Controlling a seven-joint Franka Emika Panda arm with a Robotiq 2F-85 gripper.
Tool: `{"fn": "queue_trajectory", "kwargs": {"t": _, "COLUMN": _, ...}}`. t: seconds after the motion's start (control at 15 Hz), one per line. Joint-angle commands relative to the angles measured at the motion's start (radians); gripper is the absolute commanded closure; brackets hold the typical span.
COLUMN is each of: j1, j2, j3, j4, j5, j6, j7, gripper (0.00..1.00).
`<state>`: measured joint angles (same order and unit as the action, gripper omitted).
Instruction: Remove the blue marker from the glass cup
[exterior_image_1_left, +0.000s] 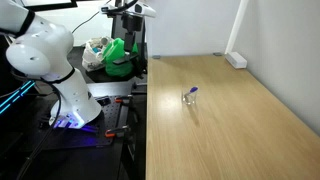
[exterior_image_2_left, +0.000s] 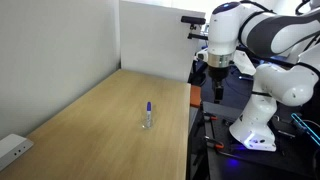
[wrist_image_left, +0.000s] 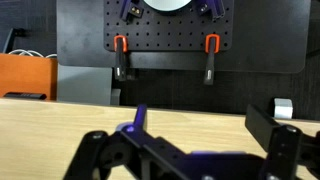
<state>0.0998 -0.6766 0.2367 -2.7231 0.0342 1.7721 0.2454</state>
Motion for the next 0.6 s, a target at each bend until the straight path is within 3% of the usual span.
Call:
{"fn": "queue_trajectory", "kwargs": {"t": 0.0, "j1": 0.011, "j2": 0.002, "j3": -0.010, "j4": 0.002, "j5": -0.006, "j6": -0.002, "j7": 0.006, "gripper": 0.00}}
{"fn": "queue_trajectory", "kwargs": {"t": 0.4, "j1": 0.012, "j2": 0.002, "j3": -0.008, "j4": 0.000, "j5": -0.006, "j6": 0.005, "j7": 0.008, "gripper": 0.00}}
{"fn": "queue_trajectory", "kwargs": {"t": 0.53, "j1": 0.009, "j2": 0.011, "j3": 0.011, "j4": -0.004, "j5": -0.031, "j6": 0.073, "j7": 0.023, "gripper": 0.00}}
